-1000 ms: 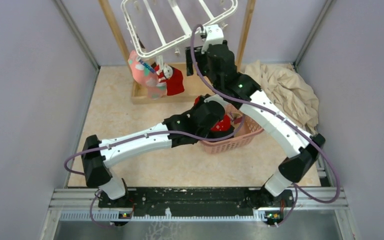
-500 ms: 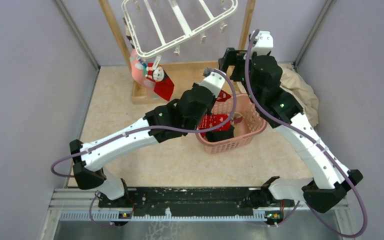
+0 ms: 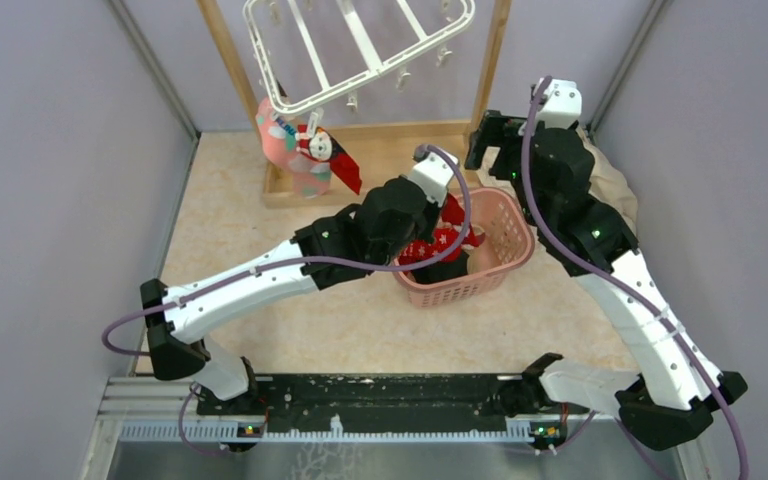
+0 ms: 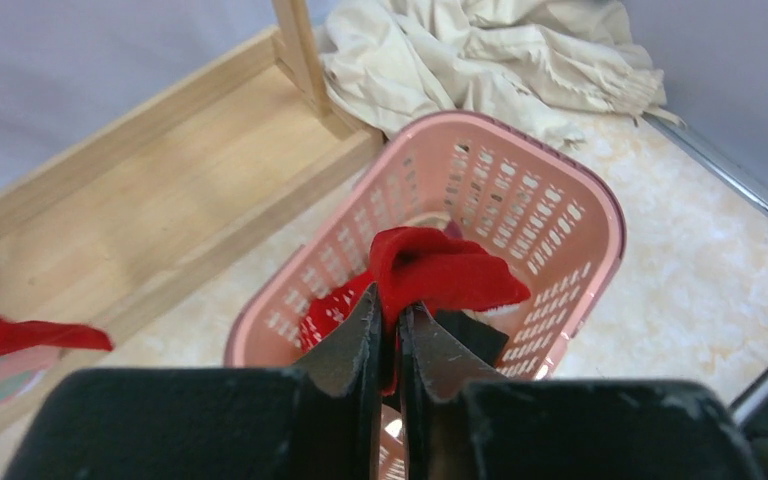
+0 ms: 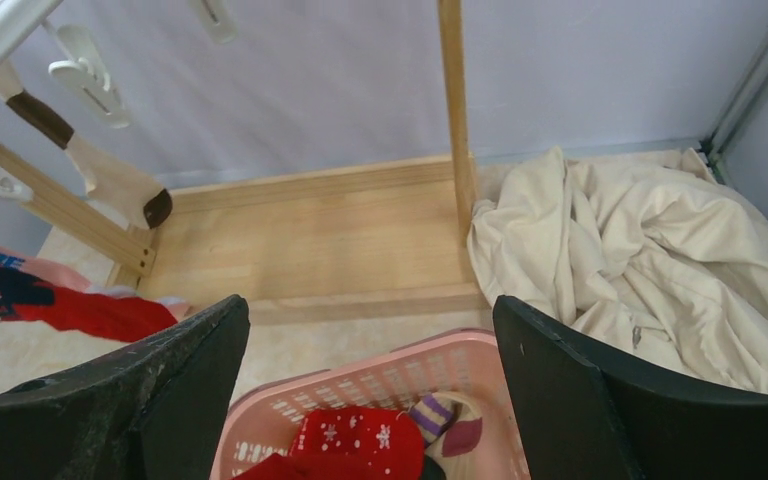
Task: Remove the socks clipped to the hanger
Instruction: Place the sock in the bin, then remove the sock from the hanger.
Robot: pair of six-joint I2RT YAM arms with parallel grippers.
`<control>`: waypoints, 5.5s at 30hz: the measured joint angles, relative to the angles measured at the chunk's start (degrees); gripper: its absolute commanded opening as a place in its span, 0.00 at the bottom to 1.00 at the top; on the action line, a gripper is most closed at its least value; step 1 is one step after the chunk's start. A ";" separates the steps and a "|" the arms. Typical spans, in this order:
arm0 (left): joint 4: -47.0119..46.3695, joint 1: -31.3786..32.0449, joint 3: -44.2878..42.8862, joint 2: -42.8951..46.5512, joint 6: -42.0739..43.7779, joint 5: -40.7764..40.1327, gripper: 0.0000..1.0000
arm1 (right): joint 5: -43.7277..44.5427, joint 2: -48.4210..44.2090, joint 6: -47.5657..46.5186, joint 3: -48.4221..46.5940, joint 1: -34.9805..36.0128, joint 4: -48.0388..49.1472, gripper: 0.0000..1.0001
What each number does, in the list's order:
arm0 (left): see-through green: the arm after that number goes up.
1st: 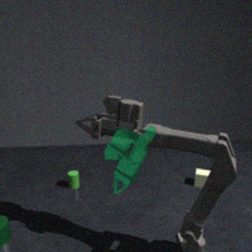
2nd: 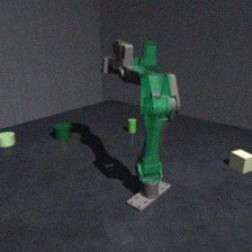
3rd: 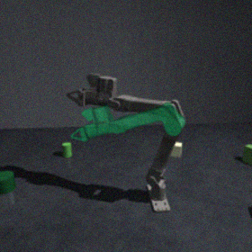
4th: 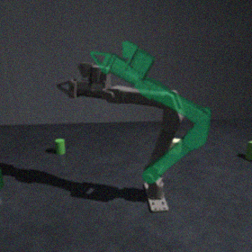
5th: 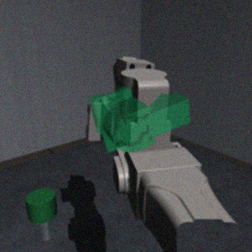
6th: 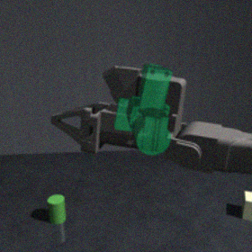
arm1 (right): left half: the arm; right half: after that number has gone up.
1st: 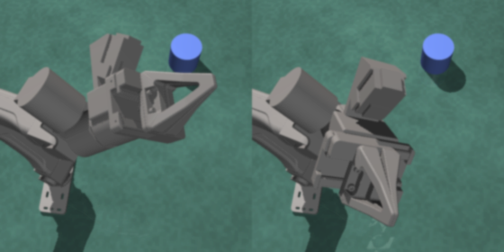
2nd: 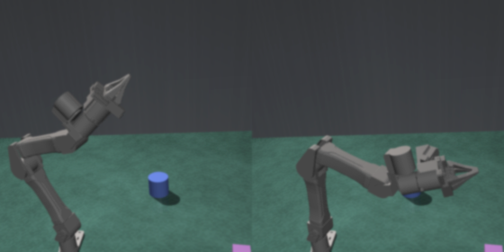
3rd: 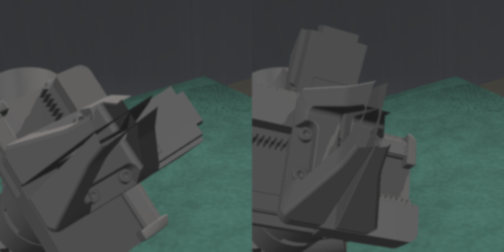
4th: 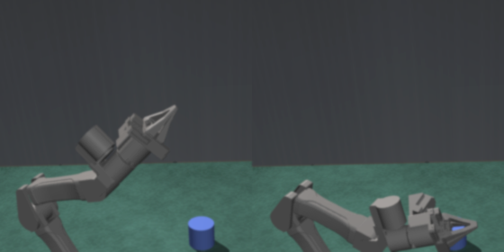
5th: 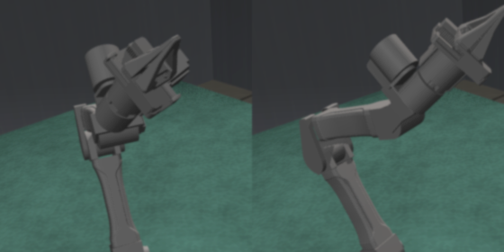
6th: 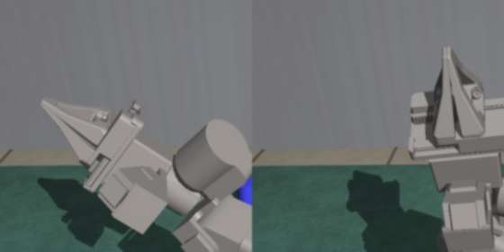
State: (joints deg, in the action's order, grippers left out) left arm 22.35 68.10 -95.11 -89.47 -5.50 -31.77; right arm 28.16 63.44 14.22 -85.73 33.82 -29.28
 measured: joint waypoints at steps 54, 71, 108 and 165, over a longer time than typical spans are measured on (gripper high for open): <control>-4.22 -4.11 24.15 21.81 -8.92 -1.95 0.99 | -3.72 0.85 2.40 5.84 -0.63 -1.51 0.94; 3.19 -4.13 31.41 29.38 -14.25 -3.56 0.99 | -14.23 2.25 3.93 10.05 -0.63 0.94 0.99; 2.49 -19.71 29.86 27.93 -9.55 3.43 0.99 | -25.94 12.00 -0.57 9.84 1.05 8.33 0.98; 6.12 -21.00 28.92 34.88 -22.84 13.18 0.99 | -32.57 6.25 10.14 18.29 1.53 5.18 0.98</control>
State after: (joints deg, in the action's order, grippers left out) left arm 28.47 47.09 -66.19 -54.59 -28.34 -18.59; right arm -4.40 69.69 24.36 -67.44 35.35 -24.10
